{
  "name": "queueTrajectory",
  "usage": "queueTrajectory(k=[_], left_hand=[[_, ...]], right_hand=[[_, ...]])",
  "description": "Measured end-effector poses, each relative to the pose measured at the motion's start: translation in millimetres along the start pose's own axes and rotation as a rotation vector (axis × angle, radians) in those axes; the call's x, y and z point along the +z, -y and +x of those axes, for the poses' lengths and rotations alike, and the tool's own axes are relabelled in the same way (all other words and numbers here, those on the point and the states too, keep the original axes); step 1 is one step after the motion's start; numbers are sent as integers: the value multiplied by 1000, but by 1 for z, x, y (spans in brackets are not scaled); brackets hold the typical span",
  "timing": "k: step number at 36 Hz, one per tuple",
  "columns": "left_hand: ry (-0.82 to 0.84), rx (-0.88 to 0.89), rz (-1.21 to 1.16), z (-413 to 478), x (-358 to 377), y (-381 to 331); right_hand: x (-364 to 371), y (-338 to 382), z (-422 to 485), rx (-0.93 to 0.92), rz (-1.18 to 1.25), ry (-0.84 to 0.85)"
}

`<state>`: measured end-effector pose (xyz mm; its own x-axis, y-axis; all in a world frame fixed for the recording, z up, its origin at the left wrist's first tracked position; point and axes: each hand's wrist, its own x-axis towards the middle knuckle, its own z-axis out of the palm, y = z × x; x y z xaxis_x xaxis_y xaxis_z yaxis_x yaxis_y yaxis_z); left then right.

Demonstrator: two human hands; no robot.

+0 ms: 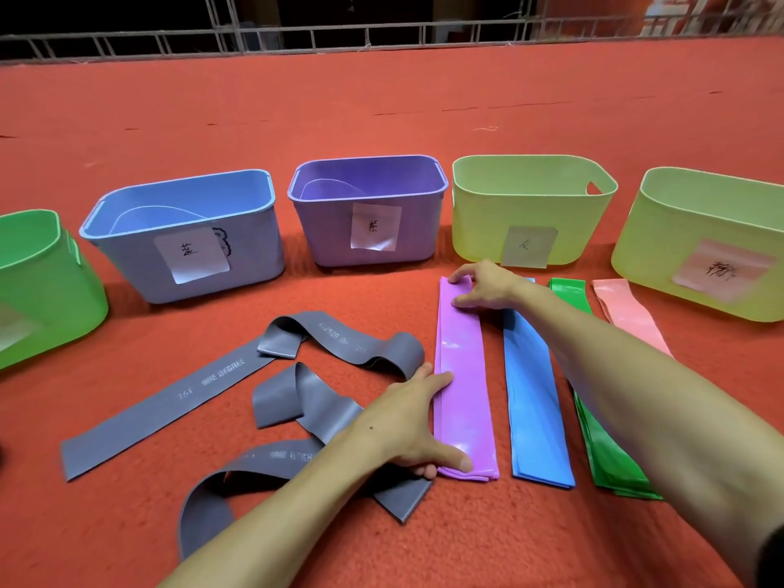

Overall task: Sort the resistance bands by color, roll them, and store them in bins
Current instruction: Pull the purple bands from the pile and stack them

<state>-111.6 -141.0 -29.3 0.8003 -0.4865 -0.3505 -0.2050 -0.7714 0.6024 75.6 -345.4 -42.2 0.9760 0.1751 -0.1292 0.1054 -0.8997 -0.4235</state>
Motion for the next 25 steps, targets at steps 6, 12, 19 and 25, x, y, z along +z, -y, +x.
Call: queueTrajectory(k=[6, 12, 19, 25], left_hand=[[-11, -3, -120, -1, 1, 7], [-52, 47, -328, -15, 2, 10], [-230, 189, -87, -49, 4, 17], [-317, 227, 139, -71, 12, 40]], right_hand=[[-1, 7, -11, -42, -99, -50], [-5, 28, -45, -130, -40, -284], [-2, 68, -129, -286, -96, -33], [9, 82, -188, -353, -131, 67]])
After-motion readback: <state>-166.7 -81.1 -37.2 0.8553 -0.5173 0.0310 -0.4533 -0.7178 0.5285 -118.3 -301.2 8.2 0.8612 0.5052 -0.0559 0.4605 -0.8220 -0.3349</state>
